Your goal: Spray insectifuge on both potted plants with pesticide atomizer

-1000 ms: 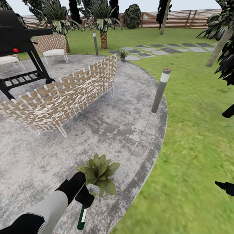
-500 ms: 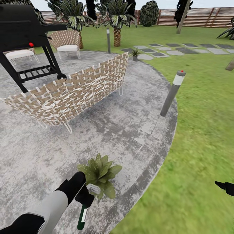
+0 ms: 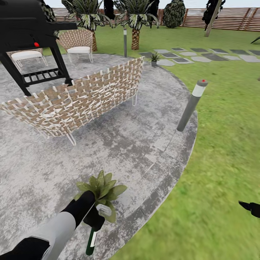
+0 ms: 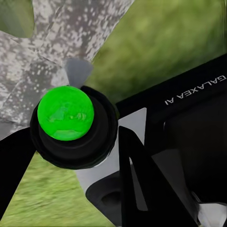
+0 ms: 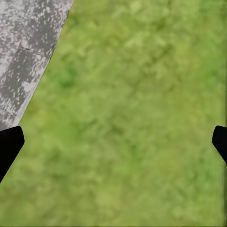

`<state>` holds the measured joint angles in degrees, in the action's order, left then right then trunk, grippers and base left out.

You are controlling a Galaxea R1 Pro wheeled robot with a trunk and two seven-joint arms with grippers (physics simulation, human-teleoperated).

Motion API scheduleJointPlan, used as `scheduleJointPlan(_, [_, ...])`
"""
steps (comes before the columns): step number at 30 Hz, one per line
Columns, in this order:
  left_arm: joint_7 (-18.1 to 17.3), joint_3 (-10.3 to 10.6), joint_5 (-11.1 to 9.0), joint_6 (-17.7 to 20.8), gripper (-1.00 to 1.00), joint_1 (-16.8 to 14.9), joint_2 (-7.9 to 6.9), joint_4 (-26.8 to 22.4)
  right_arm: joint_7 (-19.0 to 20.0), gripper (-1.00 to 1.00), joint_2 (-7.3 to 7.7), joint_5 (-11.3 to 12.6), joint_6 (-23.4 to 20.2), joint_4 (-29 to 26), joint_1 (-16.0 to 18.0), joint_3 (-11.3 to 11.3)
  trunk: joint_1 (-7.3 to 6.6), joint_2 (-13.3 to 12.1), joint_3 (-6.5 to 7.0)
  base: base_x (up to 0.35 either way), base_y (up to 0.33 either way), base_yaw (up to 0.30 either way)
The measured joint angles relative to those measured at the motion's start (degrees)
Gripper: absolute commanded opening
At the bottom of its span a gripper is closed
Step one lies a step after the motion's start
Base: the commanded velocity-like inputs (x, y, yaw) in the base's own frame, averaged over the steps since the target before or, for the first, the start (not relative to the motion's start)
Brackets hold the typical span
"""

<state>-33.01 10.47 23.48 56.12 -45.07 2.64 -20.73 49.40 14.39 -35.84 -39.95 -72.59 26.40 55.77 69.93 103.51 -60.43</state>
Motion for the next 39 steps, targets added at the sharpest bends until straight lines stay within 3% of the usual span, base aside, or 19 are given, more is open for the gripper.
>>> scheduleJointPlan(20, [0.0,-0.1,0.0,0.0,-1.00,0.0,0.00,0.0,0.0,1.00,0.00,0.0,0.0,0.0,0.0,0.0,-0.01,0.0,-0.39,0.035,-0.311,0.195])
scheduleJointPlan(39, [0.0,0.0,0.0,0.1,-1.00,0.0,0.00,0.0,0.0,1.00,0.02,0.0,0.1,0.1,0.0,0.0,0.00,0.0,-0.97,0.007,-0.012,0.181])
